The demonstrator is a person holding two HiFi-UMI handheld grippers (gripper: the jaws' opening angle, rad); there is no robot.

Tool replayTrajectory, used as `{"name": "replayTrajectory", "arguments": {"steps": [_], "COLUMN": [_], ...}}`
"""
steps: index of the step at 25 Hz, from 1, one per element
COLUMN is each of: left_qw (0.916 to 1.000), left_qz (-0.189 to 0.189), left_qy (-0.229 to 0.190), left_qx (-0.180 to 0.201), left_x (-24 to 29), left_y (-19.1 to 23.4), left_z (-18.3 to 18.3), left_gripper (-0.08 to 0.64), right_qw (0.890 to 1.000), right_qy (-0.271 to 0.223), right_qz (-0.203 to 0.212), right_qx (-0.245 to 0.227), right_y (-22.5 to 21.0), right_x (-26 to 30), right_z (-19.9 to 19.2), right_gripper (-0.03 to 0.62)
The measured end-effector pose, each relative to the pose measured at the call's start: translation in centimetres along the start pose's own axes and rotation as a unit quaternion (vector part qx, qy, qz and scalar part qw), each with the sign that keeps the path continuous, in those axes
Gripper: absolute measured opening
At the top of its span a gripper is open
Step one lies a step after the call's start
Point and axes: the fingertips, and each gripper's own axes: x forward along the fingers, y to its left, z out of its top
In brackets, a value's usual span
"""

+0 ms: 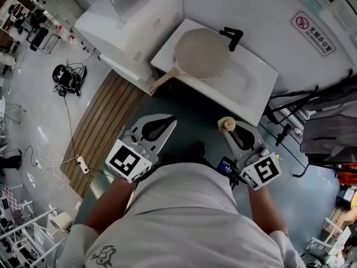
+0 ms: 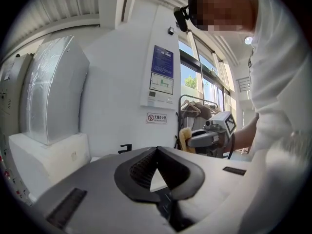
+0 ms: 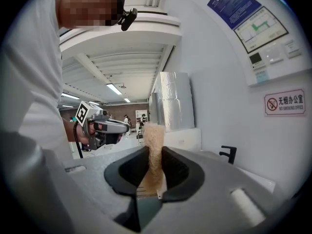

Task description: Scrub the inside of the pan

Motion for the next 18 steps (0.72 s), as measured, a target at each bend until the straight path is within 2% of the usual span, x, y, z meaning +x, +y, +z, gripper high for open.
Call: {"name": "replayTrajectory", "arguments": {"steps": [7,11,18], "left_qw": [0.9998,0.9998,0.9997], "left_qz": [-0.011,-0.017,-0.016], "left_qy": [-0.015,-0.013,-0.021], "left_qx": [0.011,0.001,-0.004], "left_x": [-7.9,-12.1,-16.8], "left_y": [0.1,0.1,-0.5], "left_z": [0.2,-1.0,-1.9], "left_gripper": [-0.002,-0.002,-0.002], "right_qw": [1.0,0.999,0.999], "right_qy": [-0.006,-0.009,-0.019], "right_qz": [-0.029,-0.041,-0.037], "right_qx": [0.011,0.014,0.021], "right_y": [6.9,11.0,16.1], "right_x": [-0.5,-0.8,-0.7], "right_z": [1.2,1.5,1.6], "right_gripper": [0.075,0.075,0.075]}}
